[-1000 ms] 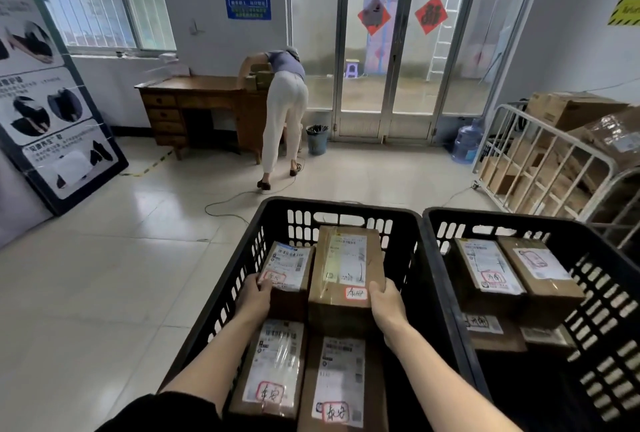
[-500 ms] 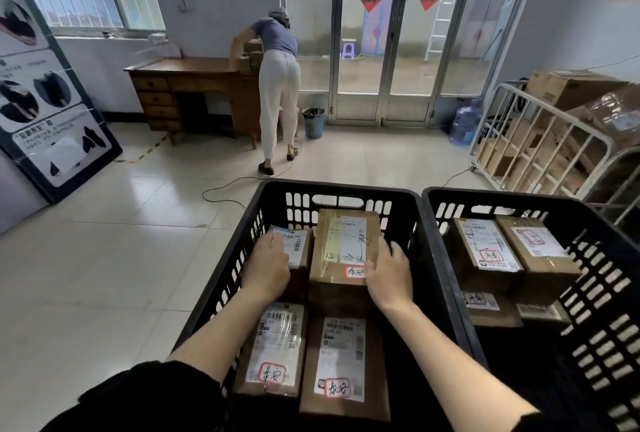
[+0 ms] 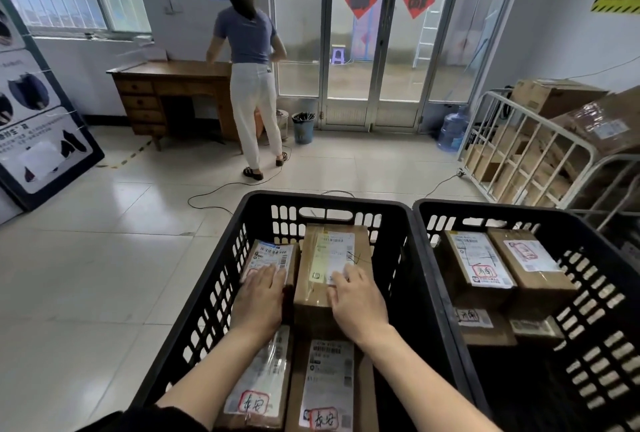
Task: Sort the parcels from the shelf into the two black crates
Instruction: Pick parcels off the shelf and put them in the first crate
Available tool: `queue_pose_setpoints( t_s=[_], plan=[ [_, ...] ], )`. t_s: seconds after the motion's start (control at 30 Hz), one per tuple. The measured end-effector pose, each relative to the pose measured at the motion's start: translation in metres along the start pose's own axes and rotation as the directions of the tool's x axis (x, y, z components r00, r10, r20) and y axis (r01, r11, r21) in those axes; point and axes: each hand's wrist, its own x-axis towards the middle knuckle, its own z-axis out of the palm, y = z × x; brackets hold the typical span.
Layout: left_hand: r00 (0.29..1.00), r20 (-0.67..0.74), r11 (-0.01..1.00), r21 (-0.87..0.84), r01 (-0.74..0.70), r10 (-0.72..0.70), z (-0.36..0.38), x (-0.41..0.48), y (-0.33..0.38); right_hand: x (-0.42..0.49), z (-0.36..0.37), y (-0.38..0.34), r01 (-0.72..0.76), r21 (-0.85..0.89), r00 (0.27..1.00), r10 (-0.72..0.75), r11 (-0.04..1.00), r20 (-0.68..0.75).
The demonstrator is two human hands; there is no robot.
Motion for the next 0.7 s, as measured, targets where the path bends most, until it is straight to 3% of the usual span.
queue_pose_setpoints(
  t_s=[0.37, 0.7],
  plan=[
    [0.991, 0.136, 1.000, 0.021, 0.010, -0.013, -0.030, -0.004, 0.004, 0.000, -0.024, -0.004, -0.042, 0.054, 0.993, 0.036, 0.998, 0.116],
    [0.998, 0.061, 0.999, 0.026, -0.035, 0.033, -0.061, -0.039, 0.006, -0.044, -0.054, -0.018, 0.009, 0.090, 0.999, -0.004, 0.996, -0.052]
  ],
)
